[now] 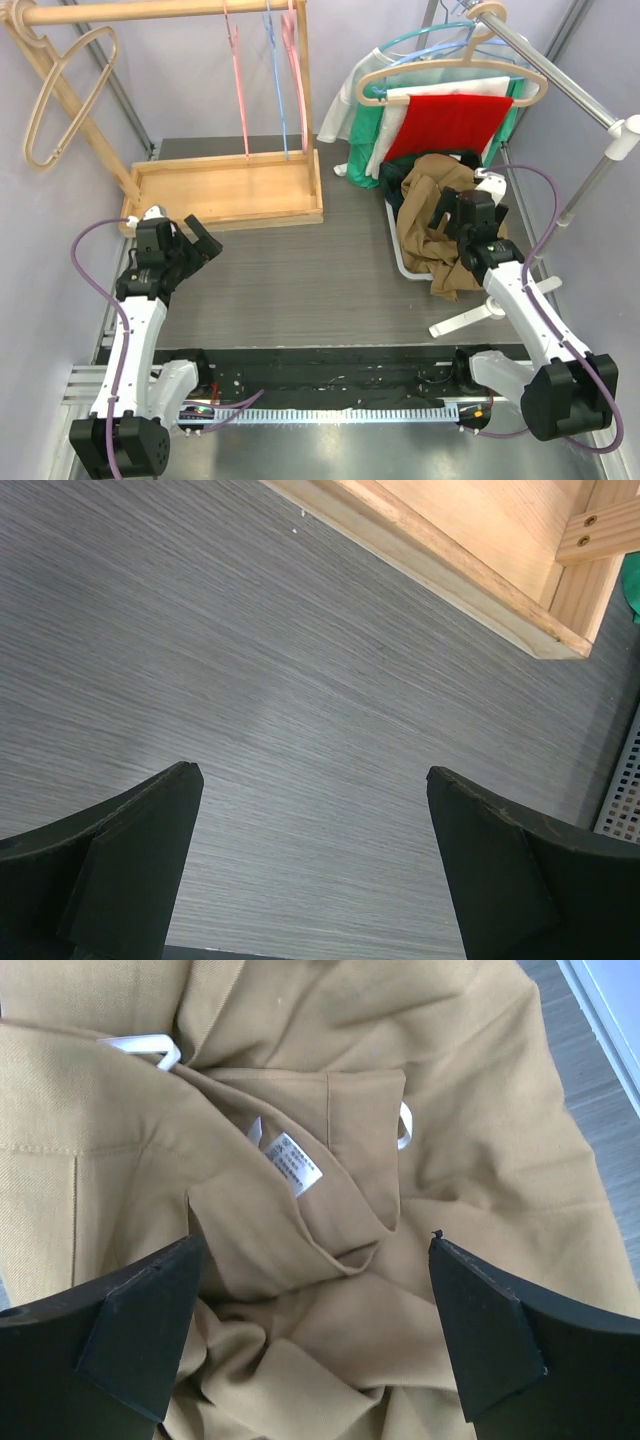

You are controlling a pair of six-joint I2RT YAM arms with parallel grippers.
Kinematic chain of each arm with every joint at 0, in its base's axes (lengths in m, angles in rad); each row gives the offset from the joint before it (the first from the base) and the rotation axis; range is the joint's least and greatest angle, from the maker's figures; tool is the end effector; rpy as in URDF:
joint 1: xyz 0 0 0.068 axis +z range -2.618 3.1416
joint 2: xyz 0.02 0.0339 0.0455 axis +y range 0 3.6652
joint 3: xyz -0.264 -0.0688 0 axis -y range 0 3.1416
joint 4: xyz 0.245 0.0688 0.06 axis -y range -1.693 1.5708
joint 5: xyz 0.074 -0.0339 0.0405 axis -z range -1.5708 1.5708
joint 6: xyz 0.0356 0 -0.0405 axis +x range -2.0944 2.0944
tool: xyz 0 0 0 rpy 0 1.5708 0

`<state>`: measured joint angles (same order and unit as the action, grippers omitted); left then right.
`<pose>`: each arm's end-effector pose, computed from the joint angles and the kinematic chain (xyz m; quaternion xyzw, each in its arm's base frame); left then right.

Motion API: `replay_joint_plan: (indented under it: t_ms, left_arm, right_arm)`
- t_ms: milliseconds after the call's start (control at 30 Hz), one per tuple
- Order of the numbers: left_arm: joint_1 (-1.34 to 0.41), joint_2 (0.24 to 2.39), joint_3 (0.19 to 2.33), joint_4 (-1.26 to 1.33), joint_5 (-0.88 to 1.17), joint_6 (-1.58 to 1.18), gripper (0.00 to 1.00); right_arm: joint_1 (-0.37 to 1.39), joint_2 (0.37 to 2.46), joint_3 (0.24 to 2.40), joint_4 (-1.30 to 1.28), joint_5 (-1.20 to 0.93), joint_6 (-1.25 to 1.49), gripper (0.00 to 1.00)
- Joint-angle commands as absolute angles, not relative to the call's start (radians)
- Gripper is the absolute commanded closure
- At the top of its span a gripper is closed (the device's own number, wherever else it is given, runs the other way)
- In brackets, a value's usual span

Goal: Place the skirt on the hanger

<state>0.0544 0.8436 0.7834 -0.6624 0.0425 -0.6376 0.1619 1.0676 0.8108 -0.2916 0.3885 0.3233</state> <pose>0.1747 0.0080 0.2834 -0.3008 0.8602 -0.1368 0.3885 0.2352 0.0248 0.2848 0.1631 0.8454 -0.0481 0.5064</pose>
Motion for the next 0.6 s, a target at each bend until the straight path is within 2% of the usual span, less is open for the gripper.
replay_joint_plan:
  t_ms: [0, 567]
  left_arm:
    - [0.052, 0.854, 0.836, -0.647, 0.023, -0.604, 0.00]
    - [0.052, 0.851, 0.853, -0.664, 0.067, -0.577, 0.00]
  right_arm:
    - [0.167, 1.014, 0.833, -0.299, 0.374, 0.336, 0.00]
    - [0.167, 1.101, 0.942, -0.327, 0.305, 0.291, 0.00]
